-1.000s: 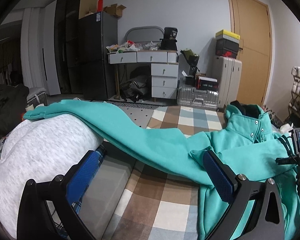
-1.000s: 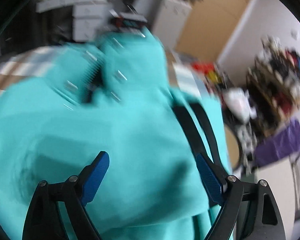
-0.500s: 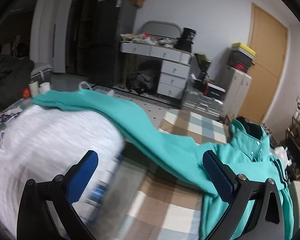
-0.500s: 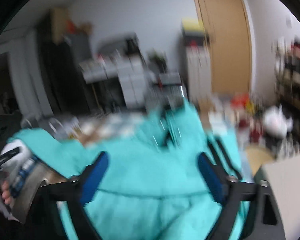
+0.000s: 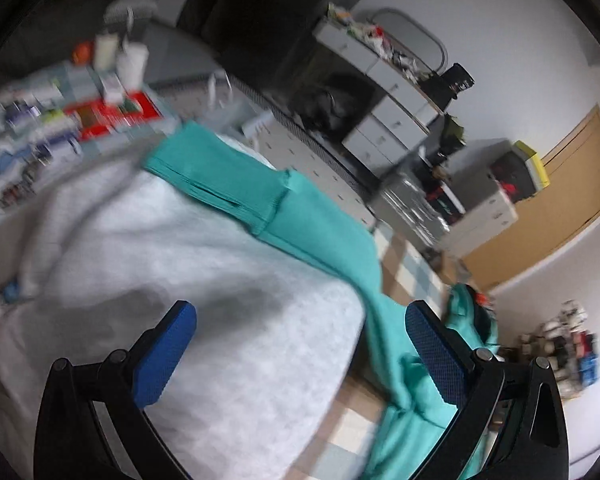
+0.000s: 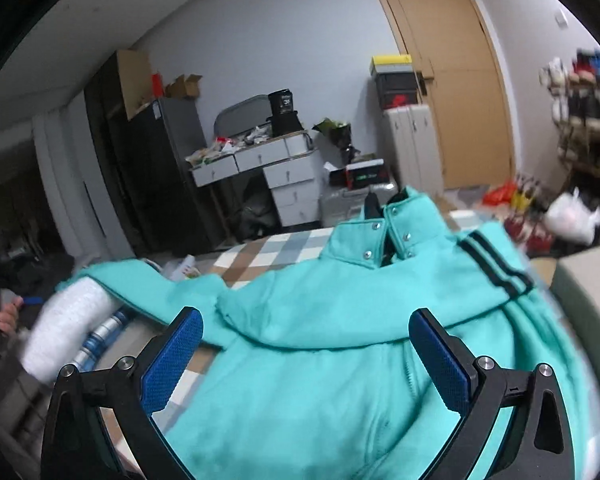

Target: Fold large clothes

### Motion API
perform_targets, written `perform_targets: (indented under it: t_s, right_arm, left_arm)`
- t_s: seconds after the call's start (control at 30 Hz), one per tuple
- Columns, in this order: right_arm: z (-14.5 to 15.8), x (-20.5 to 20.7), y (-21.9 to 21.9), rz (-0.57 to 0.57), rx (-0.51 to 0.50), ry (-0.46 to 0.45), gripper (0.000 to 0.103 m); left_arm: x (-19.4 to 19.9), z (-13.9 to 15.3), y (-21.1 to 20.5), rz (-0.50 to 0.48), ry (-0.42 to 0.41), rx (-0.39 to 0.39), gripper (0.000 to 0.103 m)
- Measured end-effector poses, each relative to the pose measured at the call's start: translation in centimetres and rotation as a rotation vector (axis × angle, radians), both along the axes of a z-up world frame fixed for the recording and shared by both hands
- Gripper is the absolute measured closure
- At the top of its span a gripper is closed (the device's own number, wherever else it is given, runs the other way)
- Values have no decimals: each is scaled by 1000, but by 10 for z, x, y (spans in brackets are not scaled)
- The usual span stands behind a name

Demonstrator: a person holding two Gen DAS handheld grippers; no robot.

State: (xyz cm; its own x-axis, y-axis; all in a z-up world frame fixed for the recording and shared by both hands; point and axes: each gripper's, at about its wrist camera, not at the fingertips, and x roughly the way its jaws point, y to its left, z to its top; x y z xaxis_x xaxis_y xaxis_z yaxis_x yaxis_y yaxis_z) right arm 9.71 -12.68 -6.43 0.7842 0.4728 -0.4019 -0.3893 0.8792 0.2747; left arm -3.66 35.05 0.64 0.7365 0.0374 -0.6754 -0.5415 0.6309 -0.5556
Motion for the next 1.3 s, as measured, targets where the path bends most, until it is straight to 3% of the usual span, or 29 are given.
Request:
perform_targets:
  t_s: [0.1,0.2,0.5,0.53,0.57,0.67,0.8,0.83,1.03,1.3]
  right_arm:
    - [0,1,-9,-2,27,35,0]
    - [9,-15,-18,-9,59,48,0]
    - [14,-19,-33,-12,106,65,0]
    - [15,-20,-32,-12,104,66,0]
    - [15,-20,-32,-12,103,66,0]
    - [14,-20,-30,-8,94,64,0]
    - [13,-19,-31,-5,89,66,0]
    - [13,-19,-31,-6,89,65,0]
    - [14,-19,-37,-23,99,62,0]
    - [17,-17,-56,-50,172,85,0]
  left_arm:
    - [27,-17,11,-18,51,-95,1]
    - [40,-27,22,47,61,-160,1]
    - [59,-30,46,101,52,-168,2]
    - [58,-29,50,112,50,-147,10]
    - [59,-28,47,132,63,-115,27]
    - [54,-31,52,140,114,-57,63]
    - [53,-29,55,129,99,-34,81]
    - [53,-24,54,125,90,-15,92]
    - [59,39,22,83,23,235,98]
    - [81,126,-74,-130,-119,416,98]
